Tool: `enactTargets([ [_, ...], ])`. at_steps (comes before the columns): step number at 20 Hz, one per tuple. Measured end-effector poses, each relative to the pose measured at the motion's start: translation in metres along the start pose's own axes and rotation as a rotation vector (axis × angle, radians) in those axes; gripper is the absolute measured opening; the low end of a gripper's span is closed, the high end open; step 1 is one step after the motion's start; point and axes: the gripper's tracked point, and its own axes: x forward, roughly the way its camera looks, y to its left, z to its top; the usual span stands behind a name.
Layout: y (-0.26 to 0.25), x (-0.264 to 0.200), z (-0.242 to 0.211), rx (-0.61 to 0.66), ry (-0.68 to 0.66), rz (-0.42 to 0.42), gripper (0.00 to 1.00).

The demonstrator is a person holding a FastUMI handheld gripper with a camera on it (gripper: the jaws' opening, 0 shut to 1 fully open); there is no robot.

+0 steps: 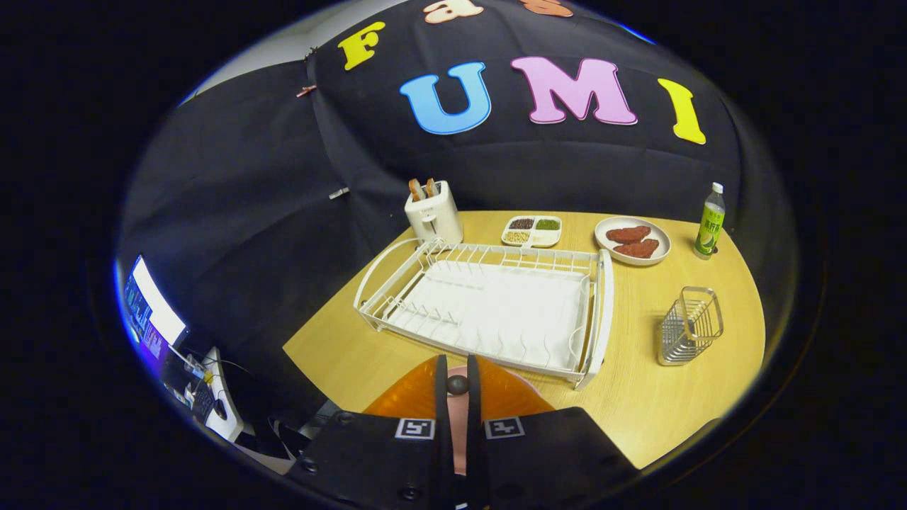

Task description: Take the plate from the dish rack, then take the spoon from the basket and place it into the plate.

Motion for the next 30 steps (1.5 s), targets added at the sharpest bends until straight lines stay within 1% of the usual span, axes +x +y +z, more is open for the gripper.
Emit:
enactTargets([
  [4,-0.003,0.021,-0.021,0.013,0.025,-0.006,0.11],
  [5,-0.008,0.02,-0.027,0.004,0.037,-0.01,0.11],
  [6,-0.008,0.02,-0.027,0.007,0.025,-0.001,0.11],
  [8,-0.011,0.015,-0.038,0.02,0.043,0.018,0.11],
  [12,-0.016,0.004,-0.071,0.014,0.124,0.053,0.11],
  [14,-0.021,0.004,-0.091,0.02,0.174,0.055,0.11],
  [16,-0.029,0.006,-0.11,0.008,0.223,0.033,0.13],
  [19,-0.046,0.008,-0.133,-0.04,0.279,-0.037,0.19],
  [20,-0.048,0.007,-0.139,-0.038,0.289,-0.051,0.19],
  [21,-0.051,0.009,-0.142,-0.03,0.295,-0.06,0.23],
  [23,-0.056,0.009,-0.144,-0.016,0.296,-0.08,0.37],
  [24,-0.056,0.008,-0.143,-0.012,0.294,-0.084,0.48],
  [26,-0.058,0.008,-0.143,-0.011,0.294,-0.087,0.62],
  [27,-0.059,0.007,-0.144,-0.01,0.298,-0.088,0.66],
  [28,-0.06,0.006,-0.144,-0.009,0.301,-0.089,0.73],
  [30,-0.06,0.004,-0.143,-0.006,0.3,-0.093,0.83],
])
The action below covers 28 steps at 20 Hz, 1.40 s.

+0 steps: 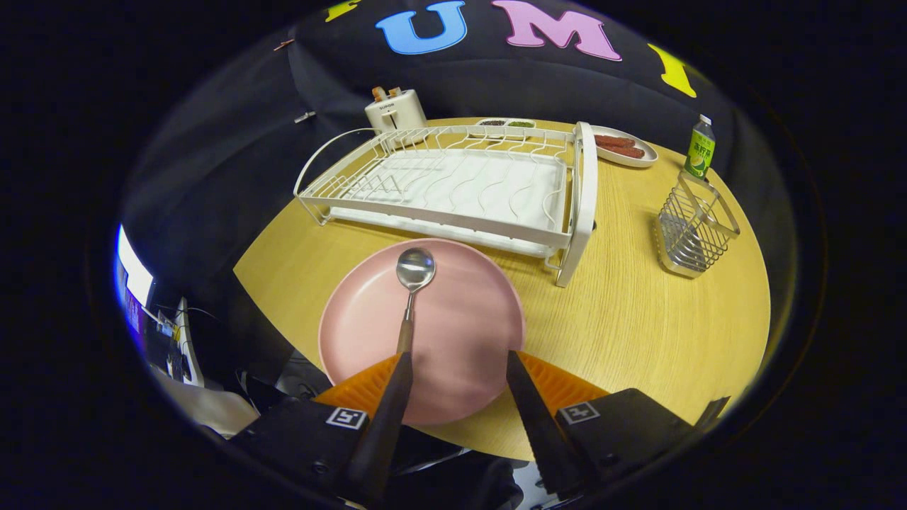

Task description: Take the plate from the dish rack, then take the spoon from the basket and place it into the plate.

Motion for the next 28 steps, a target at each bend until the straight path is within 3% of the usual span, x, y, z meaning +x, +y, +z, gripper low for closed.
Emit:
enactTargets([
  [5,-0.001,-0.02,0.026,0.014,-0.069,-0.013,0.94],
  [11,-0.018,-0.074,0.106,-0.001,-0.263,-0.071,0.99],
  [20,-0.058,-0.193,0.242,-0.118,-0.626,-0.207,0.99],
  [28,-0.082,-0.258,0.275,-0.153,-0.753,-0.203,0.96],
])
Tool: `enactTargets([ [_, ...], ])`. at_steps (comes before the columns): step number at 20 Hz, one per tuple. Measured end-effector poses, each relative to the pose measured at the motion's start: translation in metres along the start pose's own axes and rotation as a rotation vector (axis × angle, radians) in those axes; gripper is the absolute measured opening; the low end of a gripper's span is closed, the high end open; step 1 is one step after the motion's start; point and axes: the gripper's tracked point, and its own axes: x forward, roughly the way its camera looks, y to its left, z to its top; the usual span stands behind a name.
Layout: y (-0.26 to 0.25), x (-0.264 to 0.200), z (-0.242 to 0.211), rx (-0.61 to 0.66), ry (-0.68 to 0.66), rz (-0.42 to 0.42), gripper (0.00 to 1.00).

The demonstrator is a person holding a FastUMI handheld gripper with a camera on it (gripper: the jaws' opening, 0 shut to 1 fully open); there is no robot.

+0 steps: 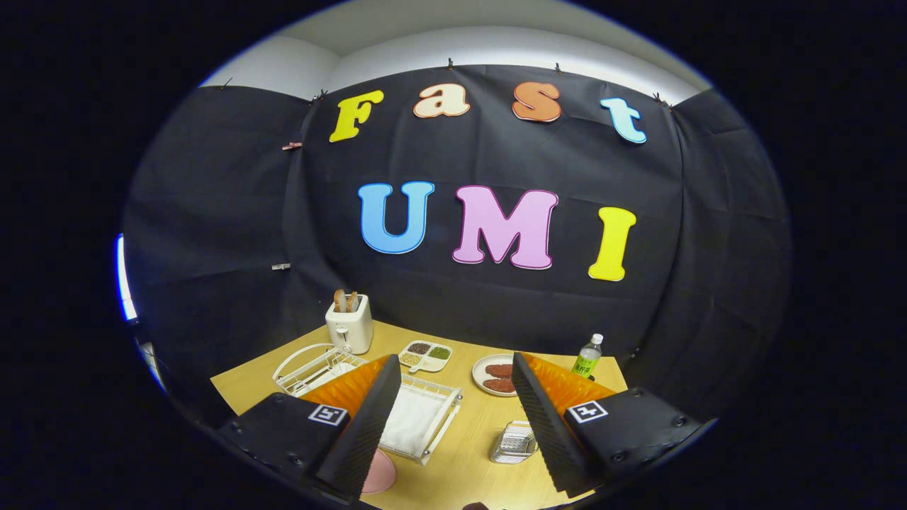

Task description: Take the plate from the dish rack, then take the spoon from the basket and place it into the plate.

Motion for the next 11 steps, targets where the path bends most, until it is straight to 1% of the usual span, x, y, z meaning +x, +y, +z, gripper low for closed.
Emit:
enactTargets([
  [4,-0.016,0.0,-0.008,0.003,0.015,0.017,0.96],
  [6,-0.022,0.001,-0.01,0.017,0.008,0.019,0.96],
  [11,-0.037,0.002,-0.015,0.004,-0.003,0.024,0.96],
])
